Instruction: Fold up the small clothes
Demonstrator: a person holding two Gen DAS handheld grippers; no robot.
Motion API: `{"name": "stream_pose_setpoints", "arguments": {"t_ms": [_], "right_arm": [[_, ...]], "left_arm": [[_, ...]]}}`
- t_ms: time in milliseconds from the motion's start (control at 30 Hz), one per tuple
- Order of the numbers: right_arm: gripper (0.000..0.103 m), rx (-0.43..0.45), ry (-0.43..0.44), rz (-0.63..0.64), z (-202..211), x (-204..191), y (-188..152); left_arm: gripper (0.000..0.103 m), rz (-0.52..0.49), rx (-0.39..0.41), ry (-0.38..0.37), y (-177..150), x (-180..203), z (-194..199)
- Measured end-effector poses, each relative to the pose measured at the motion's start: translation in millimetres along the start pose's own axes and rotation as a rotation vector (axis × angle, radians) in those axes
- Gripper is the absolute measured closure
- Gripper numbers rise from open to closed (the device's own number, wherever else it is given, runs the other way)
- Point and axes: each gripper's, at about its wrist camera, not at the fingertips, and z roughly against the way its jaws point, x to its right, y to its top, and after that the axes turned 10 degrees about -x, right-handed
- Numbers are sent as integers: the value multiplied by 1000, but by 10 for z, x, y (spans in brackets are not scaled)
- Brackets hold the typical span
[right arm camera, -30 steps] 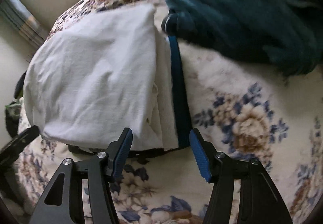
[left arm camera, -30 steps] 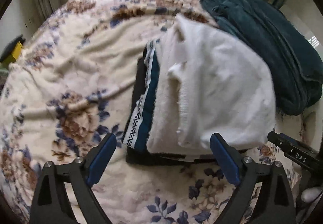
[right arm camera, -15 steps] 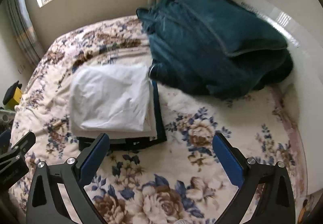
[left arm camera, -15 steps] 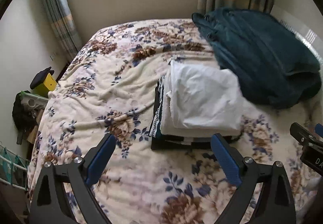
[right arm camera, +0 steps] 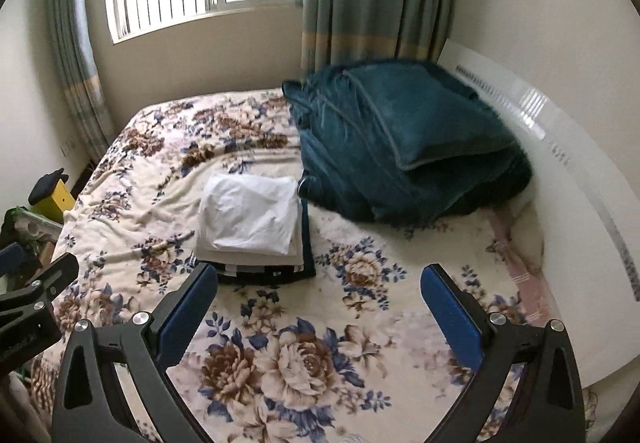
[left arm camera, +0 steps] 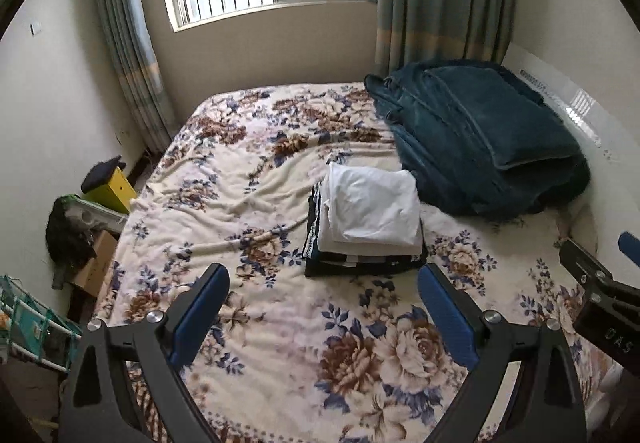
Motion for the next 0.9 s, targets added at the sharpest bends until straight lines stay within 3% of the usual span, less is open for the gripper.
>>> {"name": "stream_pose_setpoints", "arguments": {"t_ms": [200, 400, 733, 900], "right_arm": [[0, 44, 22, 10, 797, 68, -160], [0, 78, 41, 4, 1338, 154, -298], [0, 105, 52, 14, 1823, 158, -469], [0, 106, 61, 33, 1878, 128, -511]], "left_arm": [[7, 12, 58, 6, -167, -48, 573], [7, 41, 86, 5, -360, -97, 923], [7, 66, 106, 11, -541, -163, 1157], [4, 72, 104, 7, -608, -161, 1225]]}}
